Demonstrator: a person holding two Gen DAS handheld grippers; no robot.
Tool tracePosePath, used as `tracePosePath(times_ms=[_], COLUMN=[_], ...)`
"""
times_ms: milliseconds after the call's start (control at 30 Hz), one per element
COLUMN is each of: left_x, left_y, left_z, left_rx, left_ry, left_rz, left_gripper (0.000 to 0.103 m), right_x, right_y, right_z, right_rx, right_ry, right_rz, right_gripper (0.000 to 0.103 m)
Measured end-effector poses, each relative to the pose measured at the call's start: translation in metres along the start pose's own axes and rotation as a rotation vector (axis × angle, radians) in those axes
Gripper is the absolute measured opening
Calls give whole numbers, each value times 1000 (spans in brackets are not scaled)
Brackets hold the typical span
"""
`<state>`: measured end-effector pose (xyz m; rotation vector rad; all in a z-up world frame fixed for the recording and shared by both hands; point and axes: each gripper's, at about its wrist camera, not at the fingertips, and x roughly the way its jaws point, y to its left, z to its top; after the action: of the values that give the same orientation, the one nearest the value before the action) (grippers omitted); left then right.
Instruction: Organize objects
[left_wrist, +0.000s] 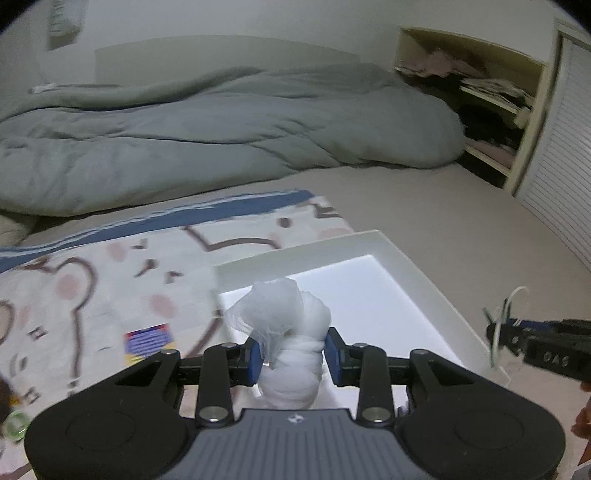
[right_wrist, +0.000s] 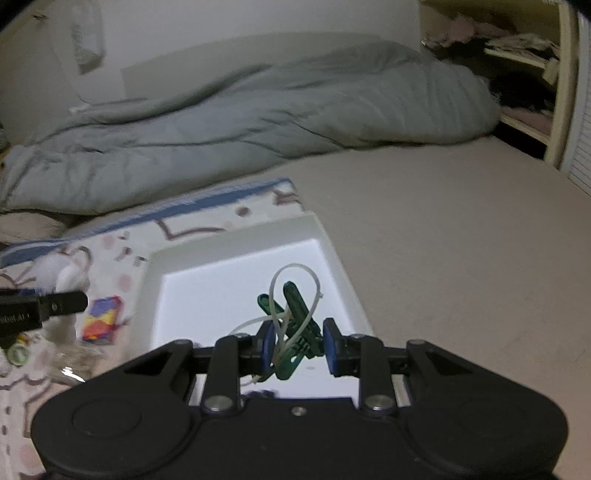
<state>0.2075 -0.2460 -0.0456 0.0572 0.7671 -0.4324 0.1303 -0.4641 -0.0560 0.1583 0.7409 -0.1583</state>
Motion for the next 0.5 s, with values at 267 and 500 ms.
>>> tracePosePath(times_ms=[267,500], left_x=[57,100], left_y=[-37,-67], left_z=[13,8], left_rx=[169,354], left_ry=[39,104], left_rz=[-118,-195], left_gripper=[36,36], right_x=[25,47], right_y=[-29,-37], right_z=[-10,-20], right_rx=[19,21], right_ry=[67,152], right_rz=[-36,-17], right_gripper=[28,28])
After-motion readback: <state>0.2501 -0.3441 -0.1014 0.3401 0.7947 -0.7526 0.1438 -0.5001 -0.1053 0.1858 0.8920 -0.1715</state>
